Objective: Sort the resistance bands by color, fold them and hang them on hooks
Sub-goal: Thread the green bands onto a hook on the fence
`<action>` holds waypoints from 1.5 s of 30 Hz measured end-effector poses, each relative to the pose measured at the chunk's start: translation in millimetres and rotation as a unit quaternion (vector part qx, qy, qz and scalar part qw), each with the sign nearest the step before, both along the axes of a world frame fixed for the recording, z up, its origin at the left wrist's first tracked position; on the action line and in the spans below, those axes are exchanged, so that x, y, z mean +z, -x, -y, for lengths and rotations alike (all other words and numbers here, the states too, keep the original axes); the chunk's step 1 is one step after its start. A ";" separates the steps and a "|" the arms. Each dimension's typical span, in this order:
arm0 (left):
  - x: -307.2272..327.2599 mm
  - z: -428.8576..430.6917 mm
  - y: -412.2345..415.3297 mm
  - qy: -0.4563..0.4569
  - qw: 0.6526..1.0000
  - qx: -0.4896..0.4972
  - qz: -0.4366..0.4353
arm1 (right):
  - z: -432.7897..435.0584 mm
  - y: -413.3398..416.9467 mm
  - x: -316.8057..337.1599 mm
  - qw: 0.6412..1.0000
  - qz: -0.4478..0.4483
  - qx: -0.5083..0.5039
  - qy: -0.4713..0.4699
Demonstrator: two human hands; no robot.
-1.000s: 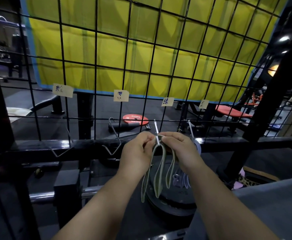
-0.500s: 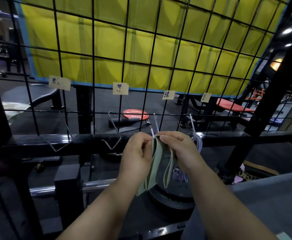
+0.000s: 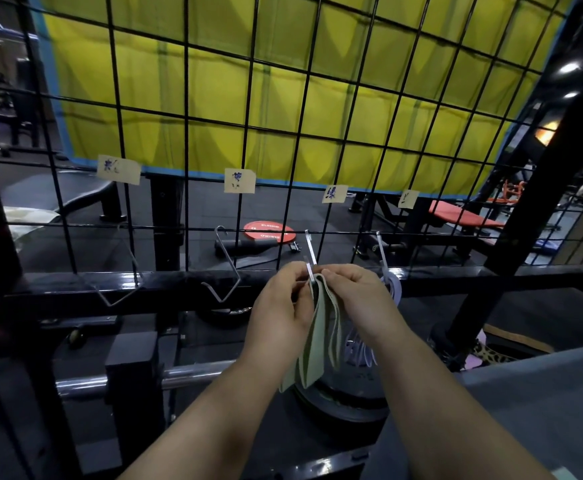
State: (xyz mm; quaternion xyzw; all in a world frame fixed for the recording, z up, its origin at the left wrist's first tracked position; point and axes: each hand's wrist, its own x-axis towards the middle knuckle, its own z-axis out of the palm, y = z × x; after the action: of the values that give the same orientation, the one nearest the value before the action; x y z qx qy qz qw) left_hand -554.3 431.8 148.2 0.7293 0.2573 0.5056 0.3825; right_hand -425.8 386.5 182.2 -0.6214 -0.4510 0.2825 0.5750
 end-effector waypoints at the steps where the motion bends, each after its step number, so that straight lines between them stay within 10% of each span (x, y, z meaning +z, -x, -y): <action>1: -0.2 -1.1 0.0 -0.004 1.000 -0.005 -0.003 | -0.2 0.0 -0.1 1.000 0.002 0.002 0.004; 25: -3.8 3.0 -1.1 -0.011 1.000 0.010 -0.022 | 0.1 11.7 -21.8 0.972 -0.232 0.017 -0.030; 45: -6.0 0.1 -1.2 0.040 0.997 -0.058 0.011 | 3.4 13.6 -37.8 0.979 -0.202 0.014 0.035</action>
State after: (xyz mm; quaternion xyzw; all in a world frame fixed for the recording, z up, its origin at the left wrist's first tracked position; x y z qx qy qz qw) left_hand -553.1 431.8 142.1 0.7216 0.2302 0.4801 0.4425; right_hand -439.4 383.1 144.4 -0.5645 -0.3239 0.4259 0.6285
